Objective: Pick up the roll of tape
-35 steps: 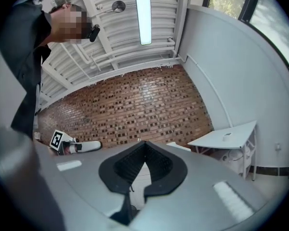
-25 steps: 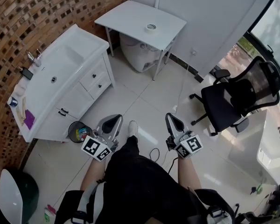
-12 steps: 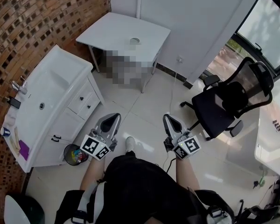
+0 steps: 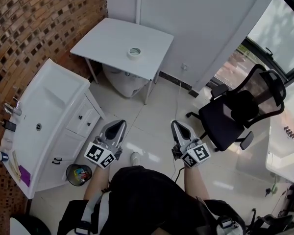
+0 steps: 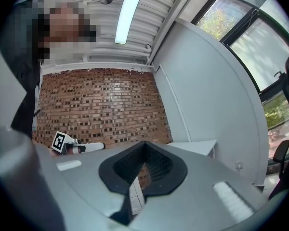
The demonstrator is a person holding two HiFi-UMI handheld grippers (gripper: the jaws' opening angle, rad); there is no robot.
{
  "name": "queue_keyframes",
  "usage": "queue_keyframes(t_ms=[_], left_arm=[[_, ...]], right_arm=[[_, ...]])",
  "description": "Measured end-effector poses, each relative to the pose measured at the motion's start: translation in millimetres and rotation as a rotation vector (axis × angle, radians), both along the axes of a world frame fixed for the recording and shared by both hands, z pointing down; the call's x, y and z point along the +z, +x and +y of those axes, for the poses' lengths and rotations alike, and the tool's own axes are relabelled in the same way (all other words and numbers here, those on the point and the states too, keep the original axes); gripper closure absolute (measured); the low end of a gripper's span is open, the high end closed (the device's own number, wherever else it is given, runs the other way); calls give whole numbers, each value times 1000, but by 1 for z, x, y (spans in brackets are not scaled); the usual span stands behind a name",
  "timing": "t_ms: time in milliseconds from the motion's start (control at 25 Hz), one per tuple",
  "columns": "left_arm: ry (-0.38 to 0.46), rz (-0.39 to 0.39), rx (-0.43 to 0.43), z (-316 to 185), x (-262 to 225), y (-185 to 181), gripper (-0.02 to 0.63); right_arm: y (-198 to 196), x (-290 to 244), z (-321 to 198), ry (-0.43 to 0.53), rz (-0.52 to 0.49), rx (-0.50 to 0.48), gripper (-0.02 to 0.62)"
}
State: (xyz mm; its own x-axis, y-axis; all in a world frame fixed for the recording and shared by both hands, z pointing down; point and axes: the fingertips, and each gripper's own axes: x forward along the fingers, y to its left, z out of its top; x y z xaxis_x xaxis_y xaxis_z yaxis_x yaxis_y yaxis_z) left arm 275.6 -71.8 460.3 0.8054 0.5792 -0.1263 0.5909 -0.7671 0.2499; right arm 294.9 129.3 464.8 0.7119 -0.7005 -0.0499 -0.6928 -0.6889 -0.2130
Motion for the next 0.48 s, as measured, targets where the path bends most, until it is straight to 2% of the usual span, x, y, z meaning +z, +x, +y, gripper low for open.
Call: queue_keyframes(t_ms=[200, 480], left_arm=[[5, -2, 1, -12, 5, 40, 604], [-3, 6, 8, -20, 2, 81, 604]], right_arm=[[41, -1, -5, 56, -8, 25, 589], [77, 3, -13, 25, -18, 30, 589]])
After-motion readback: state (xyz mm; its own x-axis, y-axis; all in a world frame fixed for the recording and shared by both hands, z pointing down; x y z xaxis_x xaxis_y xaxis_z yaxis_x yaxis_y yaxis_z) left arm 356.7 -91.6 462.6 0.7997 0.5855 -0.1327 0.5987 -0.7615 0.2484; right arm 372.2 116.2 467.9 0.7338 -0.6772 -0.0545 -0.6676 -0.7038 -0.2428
